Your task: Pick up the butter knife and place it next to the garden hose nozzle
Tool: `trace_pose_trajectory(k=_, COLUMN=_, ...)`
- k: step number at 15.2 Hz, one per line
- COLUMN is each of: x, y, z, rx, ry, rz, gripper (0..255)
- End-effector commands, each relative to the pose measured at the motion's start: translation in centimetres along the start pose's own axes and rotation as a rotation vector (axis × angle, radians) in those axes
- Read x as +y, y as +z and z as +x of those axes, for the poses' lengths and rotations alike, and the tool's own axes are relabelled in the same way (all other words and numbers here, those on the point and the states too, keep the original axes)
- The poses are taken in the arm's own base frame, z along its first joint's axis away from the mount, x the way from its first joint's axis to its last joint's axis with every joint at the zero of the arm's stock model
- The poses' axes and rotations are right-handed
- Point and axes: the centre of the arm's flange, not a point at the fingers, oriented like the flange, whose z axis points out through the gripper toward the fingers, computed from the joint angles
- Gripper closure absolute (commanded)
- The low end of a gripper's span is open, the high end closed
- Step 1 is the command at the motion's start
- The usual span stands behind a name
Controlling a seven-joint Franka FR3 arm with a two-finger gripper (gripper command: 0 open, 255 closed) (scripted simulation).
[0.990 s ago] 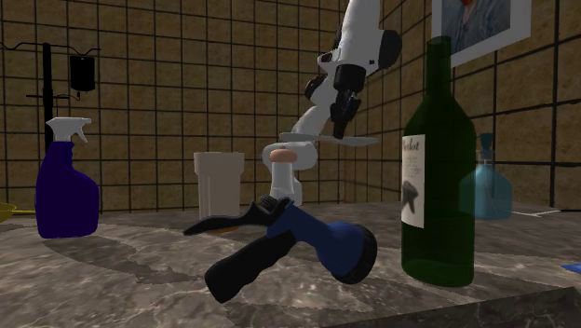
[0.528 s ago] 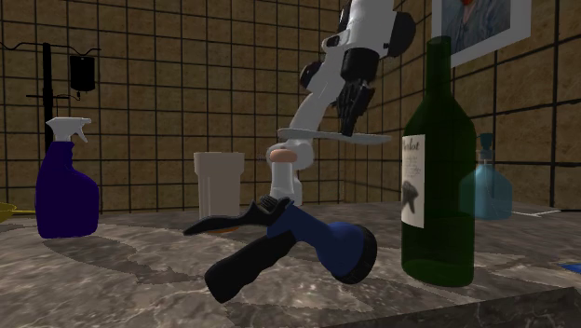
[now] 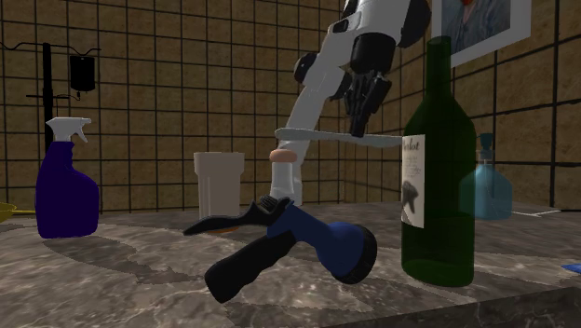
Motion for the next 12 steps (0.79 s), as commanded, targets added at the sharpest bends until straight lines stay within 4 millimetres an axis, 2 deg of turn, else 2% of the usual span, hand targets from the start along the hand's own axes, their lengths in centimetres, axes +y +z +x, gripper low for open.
trace_pose_trajectory(k=1, x=-0.2, y=0.9, z=-0.2, rx=-0.001, ry=0.0, rz=0.001, gripper=255)
trace_pose_trajectory(k=12, x=-0.4, y=6.6, z=-1.3, rx=-0.001, ry=0.0, rz=0.001, gripper=255)
